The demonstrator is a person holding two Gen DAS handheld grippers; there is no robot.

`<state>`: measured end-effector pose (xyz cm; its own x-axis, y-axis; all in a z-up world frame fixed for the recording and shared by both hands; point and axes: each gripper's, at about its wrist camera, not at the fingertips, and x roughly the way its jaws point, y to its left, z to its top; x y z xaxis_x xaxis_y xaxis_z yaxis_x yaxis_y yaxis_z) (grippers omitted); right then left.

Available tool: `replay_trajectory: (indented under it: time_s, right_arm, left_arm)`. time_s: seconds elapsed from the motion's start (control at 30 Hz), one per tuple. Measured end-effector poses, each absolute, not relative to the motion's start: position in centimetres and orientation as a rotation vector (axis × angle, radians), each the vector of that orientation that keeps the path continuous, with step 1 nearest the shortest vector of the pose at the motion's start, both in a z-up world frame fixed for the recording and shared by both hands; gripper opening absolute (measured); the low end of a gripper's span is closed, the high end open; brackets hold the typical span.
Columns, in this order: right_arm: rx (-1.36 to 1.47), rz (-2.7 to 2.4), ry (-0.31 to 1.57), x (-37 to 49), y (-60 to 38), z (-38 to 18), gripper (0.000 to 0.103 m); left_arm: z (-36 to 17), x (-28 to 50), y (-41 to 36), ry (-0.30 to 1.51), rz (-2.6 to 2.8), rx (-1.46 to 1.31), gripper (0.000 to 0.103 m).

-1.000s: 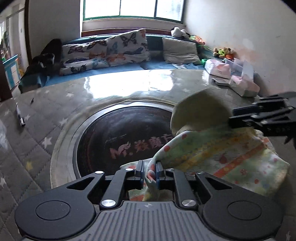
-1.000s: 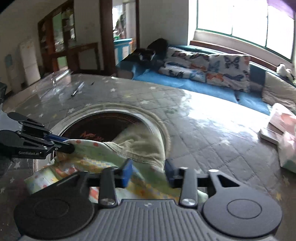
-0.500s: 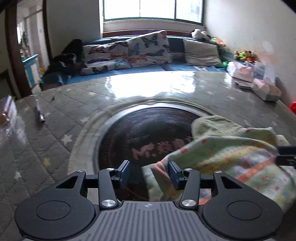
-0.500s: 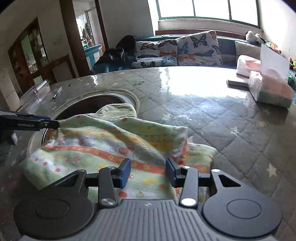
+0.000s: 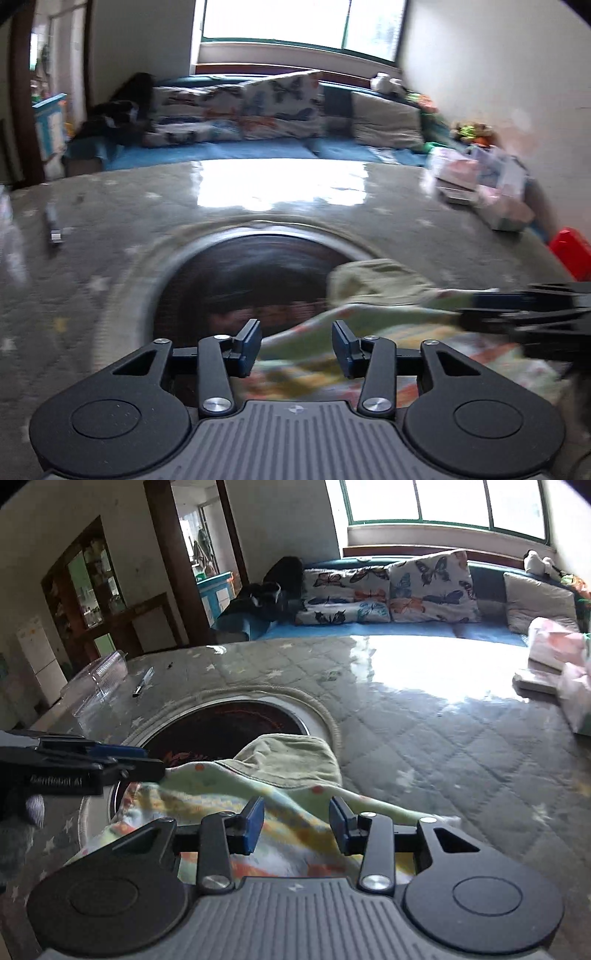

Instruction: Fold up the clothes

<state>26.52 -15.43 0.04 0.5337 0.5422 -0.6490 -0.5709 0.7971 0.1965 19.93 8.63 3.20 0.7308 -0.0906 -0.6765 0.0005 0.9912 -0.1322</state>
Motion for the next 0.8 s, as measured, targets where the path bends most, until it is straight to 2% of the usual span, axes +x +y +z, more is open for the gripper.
replay_trajectory:
  time_s: [0.17, 0.3, 0.37, 0.4, 0.53, 0.7, 0.8]
  right_arm:
    - [-0.026, 0.642, 0.793, 28.3, -14.3, -1.2, 0.029]
    - [-0.004, 0.633, 0.789, 28.7, -14.5, -1.6, 0.028]
    - [-0.024, 0.619, 0.777, 28.7, -14.3, -1.9, 0.017]
    - [-0.038, 0.614, 0.770, 28.6, -14.3, -2.0, 0.016]
    - [-0.085, 0.615, 0.750, 27.9, -14.1, -1.7, 0.018]
    - [-0.120, 0.655, 0.716, 25.9, -14.1, -0.6, 0.029]
    - [-0.152, 0.679, 0.708, 24.6, -14.2, -0.1, 0.030]
  left_arm:
    - [2.0, 22.4, 6.6, 0.777, -0.092, -0.130, 0.044]
    - [0.3, 23.9, 6.4, 0.808, -0.073, -0.128, 0.044]
    - [-0.5, 24.2, 6.6, 0.818, -0.057, -0.128, 0.045]
    - [-0.5, 24.1, 6.7, 0.815, -0.055, -0.131, 0.047]
    - [-0.5, 23.7, 7.0, 0.801, -0.047, -0.141, 0.046]
    - [1.2, 22.1, 6.4, 0.755, -0.064, -0.134, 0.045]
    - [2.1, 20.3, 5.4, 0.722, -0.099, -0.113, 0.045]
